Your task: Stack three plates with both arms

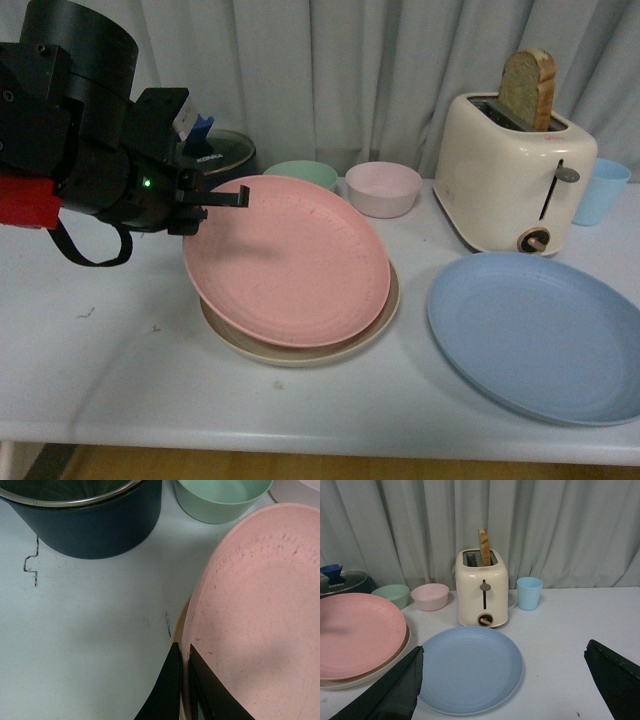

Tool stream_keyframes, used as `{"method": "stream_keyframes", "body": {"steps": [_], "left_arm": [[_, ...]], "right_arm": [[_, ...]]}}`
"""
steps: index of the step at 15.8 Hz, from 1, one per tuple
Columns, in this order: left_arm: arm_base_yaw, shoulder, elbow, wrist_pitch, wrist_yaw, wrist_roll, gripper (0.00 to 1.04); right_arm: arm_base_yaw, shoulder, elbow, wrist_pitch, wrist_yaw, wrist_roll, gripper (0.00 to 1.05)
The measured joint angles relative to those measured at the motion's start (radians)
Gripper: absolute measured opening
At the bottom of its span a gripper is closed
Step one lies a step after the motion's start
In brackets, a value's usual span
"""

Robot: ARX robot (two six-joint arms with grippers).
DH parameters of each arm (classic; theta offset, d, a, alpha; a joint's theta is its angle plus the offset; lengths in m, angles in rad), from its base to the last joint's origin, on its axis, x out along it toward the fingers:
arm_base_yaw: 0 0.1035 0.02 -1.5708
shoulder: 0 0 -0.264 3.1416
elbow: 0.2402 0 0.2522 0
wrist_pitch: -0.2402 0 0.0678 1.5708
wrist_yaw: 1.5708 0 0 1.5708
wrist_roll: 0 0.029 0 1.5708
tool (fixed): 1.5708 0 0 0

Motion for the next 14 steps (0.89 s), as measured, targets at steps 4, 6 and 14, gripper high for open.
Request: {"method": "stream_keyframes", "body": {"steps": [4, 6, 14], "left_arm": [[0.006, 0.007, 0.002, 0.005, 0.032, -0.100, 0.38], [0.021, -0.020, -0.032, 0.046, 0.039, -0.106, 0.67], [0.015, -0.592, -0.491, 0.588, -0.127, -0.004, 0.73]], "right_arm": [[0.000, 0.000, 0.000, 0.000, 0.000, 0.000, 0.98], [0.000, 0.000, 0.000, 0.000, 0.000, 0.000, 0.98], [0.000, 0.000, 0.000, 0.000, 0.000, 0.000, 0.98]]}}
